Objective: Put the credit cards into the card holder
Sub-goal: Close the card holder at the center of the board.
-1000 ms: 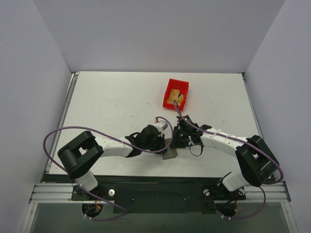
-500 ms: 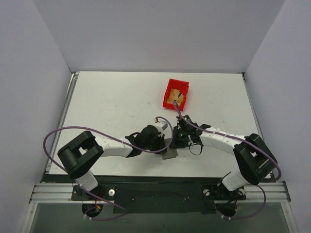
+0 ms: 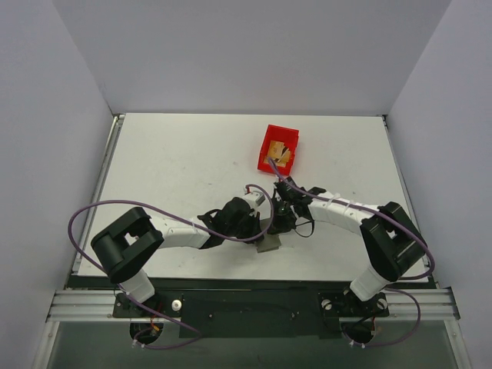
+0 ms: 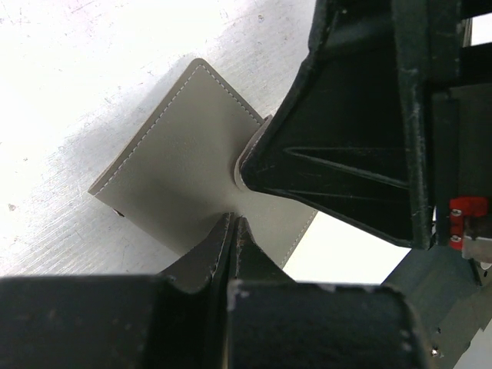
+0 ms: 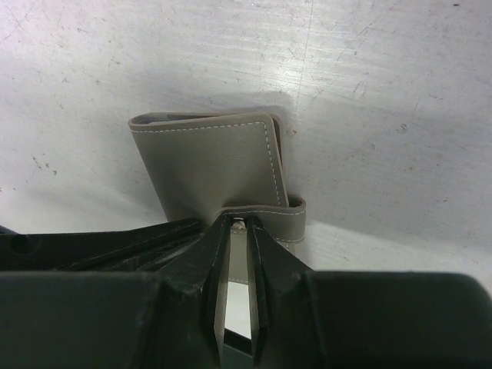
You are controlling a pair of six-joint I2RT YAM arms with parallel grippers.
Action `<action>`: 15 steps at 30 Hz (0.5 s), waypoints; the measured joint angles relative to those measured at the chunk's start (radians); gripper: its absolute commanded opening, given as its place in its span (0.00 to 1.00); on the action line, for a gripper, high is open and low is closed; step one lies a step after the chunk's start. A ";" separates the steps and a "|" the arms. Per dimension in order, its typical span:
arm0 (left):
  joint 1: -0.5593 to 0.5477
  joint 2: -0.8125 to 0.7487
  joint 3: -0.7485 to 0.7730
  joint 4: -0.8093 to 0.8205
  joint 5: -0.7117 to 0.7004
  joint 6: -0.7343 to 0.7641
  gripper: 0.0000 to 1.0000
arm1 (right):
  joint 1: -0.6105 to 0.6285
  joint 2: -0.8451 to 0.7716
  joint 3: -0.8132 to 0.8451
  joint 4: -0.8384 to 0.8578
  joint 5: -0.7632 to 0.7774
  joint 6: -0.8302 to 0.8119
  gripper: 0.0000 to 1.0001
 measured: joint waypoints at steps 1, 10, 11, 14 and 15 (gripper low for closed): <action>0.000 0.000 0.000 0.000 0.000 0.000 0.00 | 0.001 0.008 0.011 -0.014 0.000 -0.003 0.08; 0.000 0.000 0.000 -0.001 0.000 0.000 0.00 | 0.040 0.065 0.098 -0.114 0.063 -0.026 0.07; 0.000 0.000 0.000 -0.001 0.000 0.000 0.00 | 0.045 0.069 0.106 -0.123 0.073 -0.027 0.07; 0.000 0.000 0.000 -0.001 0.000 0.000 0.00 | 0.056 0.080 0.120 -0.140 0.094 -0.030 0.07; 0.000 0.000 0.000 -0.001 0.000 0.000 0.00 | 0.059 0.081 0.122 -0.142 0.099 -0.030 0.07</action>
